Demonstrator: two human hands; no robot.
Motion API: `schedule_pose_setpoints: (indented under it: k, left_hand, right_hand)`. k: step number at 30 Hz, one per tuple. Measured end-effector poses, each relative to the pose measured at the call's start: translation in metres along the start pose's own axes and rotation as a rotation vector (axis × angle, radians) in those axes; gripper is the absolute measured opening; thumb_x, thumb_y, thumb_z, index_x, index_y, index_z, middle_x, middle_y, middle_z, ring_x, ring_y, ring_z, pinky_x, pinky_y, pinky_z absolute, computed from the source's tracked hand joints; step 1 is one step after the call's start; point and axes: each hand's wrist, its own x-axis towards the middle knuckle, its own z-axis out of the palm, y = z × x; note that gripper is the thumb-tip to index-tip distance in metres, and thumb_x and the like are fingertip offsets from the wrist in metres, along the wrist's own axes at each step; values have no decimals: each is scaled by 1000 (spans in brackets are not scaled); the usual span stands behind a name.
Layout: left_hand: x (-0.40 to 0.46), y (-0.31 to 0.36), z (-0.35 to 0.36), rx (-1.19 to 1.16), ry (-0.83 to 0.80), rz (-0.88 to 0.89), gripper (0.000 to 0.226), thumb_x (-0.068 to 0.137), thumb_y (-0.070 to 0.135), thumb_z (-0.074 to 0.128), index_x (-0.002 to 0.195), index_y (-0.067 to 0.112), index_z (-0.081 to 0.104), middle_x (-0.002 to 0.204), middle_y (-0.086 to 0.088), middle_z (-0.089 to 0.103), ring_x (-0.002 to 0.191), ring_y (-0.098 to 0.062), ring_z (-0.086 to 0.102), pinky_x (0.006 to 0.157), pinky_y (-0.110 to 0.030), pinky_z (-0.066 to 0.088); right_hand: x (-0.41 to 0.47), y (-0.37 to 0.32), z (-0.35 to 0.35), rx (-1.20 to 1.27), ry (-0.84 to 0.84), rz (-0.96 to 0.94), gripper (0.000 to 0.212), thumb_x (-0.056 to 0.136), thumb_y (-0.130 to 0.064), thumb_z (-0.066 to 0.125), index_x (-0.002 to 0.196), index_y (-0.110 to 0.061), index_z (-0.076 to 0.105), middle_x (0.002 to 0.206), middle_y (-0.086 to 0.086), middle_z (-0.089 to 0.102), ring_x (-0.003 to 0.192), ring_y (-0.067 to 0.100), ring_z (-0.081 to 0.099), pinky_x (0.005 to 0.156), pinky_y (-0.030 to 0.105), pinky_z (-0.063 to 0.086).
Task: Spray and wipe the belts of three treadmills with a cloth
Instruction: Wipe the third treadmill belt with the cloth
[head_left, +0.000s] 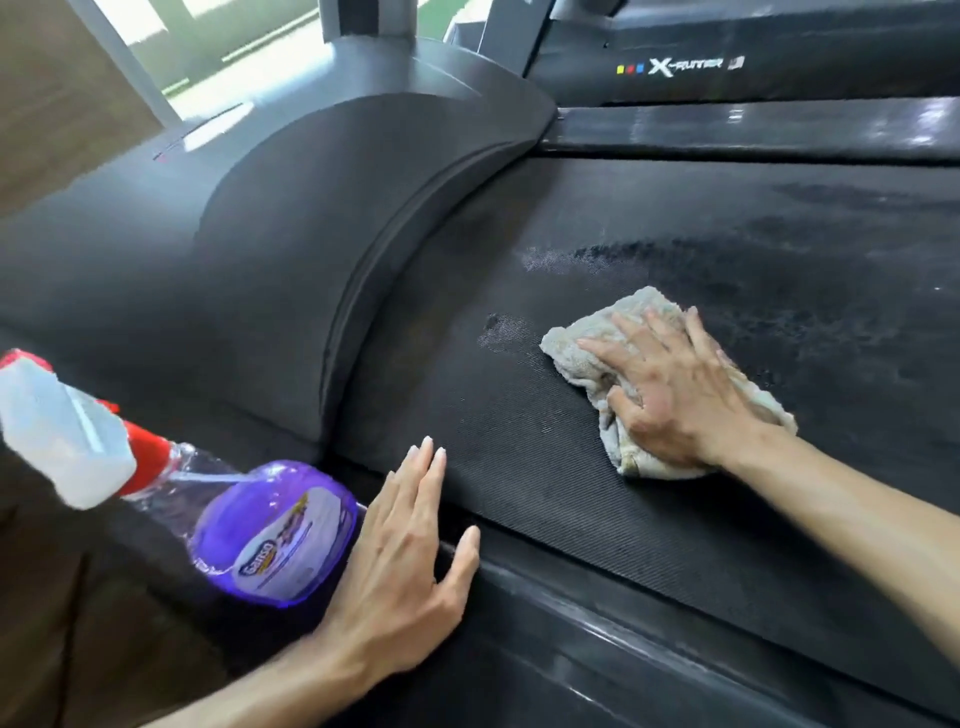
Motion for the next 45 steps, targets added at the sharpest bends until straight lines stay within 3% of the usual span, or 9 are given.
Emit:
schedule_pose_setpoints:
  k: [3,6,11,13,18,23,31,38,45]
  left_hand:
    - [-6,0,4,47,29,-44,89,89,63,26,162,13,14,170,4,1,153,-1,-11,124,-23,-5]
    - [-12,3,6,40,77,-122,92,88,63,22,161,10,14,170,-1,-1,155,-6,-11,123,-22,-8]
    - [-27,11,4,-9,138,-154,81,92,54,34,158,8,28,170,-2,7,156,-14,3,127,-32,8]
    - [-29,10,2,32,104,-140,83,91,58,29,158,8,30,170,-3,10,156,-15,5,125,-27,4]
    - [-46,9,3,56,88,-155,94,87,68,14,161,11,15,170,-1,3,156,-11,-4,121,-22,-9]
    - [-60,2,8,117,57,-140,90,91,68,15,163,16,1,170,4,-7,155,-9,-12,125,-31,-3]
    - [-58,7,5,163,76,-180,87,92,64,18,163,14,11,171,2,7,156,-13,2,125,-37,6]
    - [-59,9,1,153,57,-193,92,87,66,12,162,14,11,170,1,9,156,-14,3,125,-38,10]
    - [-61,11,1,-23,213,-221,90,82,63,45,152,7,39,161,-4,34,150,-18,25,124,-31,19]
  right_hand:
    - [-1,-2,-1,7,-20,18,84,77,-52,8,159,-46,26,173,3,14,159,30,7,126,52,-7]
    - [-4,-4,-5,58,-35,29,76,84,-46,21,159,-46,25,173,1,10,160,27,3,126,51,-8]
    - [-21,-21,-8,55,-55,51,74,86,-51,22,160,-46,24,173,1,8,160,28,1,127,56,-7]
    - [-37,-31,-3,60,-60,12,74,87,-59,16,160,-48,22,173,1,7,160,29,-2,126,57,-7]
    - [-48,-39,-3,12,-113,-31,84,79,-64,-5,160,-52,12,173,-1,3,159,31,-8,125,56,-12]
    - [-42,-36,4,-68,-74,-47,78,85,-55,-1,160,-50,19,173,0,11,160,28,1,126,53,-10]
    - [-29,-61,10,29,-43,221,54,104,-41,32,155,-56,25,173,-9,7,158,34,-7,125,57,-7]
    - [-46,-82,6,62,-48,210,53,105,-45,34,158,-51,26,173,-5,10,158,36,-4,125,58,-8]
    - [-66,-89,10,95,-15,188,52,106,-39,37,155,-53,30,172,-7,15,159,34,0,126,57,-4]
